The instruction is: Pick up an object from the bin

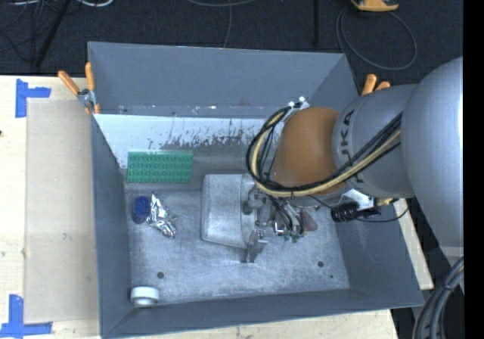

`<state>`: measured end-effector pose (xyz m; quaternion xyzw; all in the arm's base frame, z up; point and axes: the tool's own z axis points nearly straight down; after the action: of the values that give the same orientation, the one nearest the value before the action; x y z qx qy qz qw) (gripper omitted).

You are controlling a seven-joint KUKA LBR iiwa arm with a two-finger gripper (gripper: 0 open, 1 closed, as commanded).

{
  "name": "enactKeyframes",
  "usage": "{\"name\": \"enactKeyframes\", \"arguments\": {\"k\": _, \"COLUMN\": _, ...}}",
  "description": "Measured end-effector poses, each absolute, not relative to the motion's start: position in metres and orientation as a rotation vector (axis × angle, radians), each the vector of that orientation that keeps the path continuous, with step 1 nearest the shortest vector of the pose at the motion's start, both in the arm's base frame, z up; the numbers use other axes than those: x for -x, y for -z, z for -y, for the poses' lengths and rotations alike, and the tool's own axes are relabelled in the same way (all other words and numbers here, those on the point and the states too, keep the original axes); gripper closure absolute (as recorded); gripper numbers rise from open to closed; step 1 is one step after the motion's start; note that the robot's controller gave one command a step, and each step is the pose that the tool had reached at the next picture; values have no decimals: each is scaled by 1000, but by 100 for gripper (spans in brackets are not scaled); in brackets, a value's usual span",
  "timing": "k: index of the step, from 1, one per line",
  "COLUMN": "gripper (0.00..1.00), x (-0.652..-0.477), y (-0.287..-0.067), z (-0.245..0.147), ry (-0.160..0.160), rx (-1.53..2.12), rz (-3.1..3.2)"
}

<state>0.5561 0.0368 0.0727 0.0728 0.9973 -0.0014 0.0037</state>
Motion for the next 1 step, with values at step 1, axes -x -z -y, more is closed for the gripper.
{"name": "enactKeyframes", "arguments": {"k": 1, "gripper": 100, "x": -550, "y": -71, "z": -39, "ry": 0, "rx": -232, "rz": -3153}}
